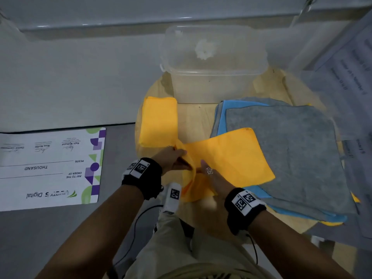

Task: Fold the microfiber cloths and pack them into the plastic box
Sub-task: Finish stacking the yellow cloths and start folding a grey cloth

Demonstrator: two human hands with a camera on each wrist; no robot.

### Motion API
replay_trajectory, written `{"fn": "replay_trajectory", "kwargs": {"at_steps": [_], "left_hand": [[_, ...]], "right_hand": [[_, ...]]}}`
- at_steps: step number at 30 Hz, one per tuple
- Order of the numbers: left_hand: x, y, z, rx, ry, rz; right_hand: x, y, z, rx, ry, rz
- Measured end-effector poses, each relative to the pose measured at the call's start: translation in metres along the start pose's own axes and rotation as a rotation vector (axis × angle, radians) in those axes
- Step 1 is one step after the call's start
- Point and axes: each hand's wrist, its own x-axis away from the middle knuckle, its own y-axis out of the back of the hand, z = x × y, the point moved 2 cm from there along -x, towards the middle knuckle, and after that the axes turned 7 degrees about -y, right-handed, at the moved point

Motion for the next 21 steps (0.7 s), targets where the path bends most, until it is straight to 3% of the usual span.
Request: {"fn": "replay_trajectory", "kwargs": {"at_steps": [2, 4, 7, 8, 15, 21], "left_hand": [[-0.009, -0.013, -0.007, 0.062, 0.047, -0.003], [-0.017, -0.024, -0.013, 0.057, 0.076, 0.011], [-0.027, -0.036, -0.02, -0.002, 0.123, 0.051], [-0.03, -0.038, -0.022, -0.034, 0.131, 0.041], [-0.055, -0.045, -0.036, -0.379, 0.017, -0.098], [-0.065, -0.058, -0.043, -0.704, -0.074, -0.055]], "right_hand": [[0.008, 0.002, 0.01, -0.065, -0.006, 0.02], [0.009, 0.007, 0.015, 0.04, 0.009, -0.015], [-0.002, 0.016, 0.011, 0.554, 0.002, -0.21], [-0.003, 0.019, 0.009, 0.625, -0.009, -0.264], [-0.004, 0.038, -0.008, 0.611, -0.061, -0.375], [0.007, 0.037, -0.014, 0.563, 0.016, -0.441]]}}
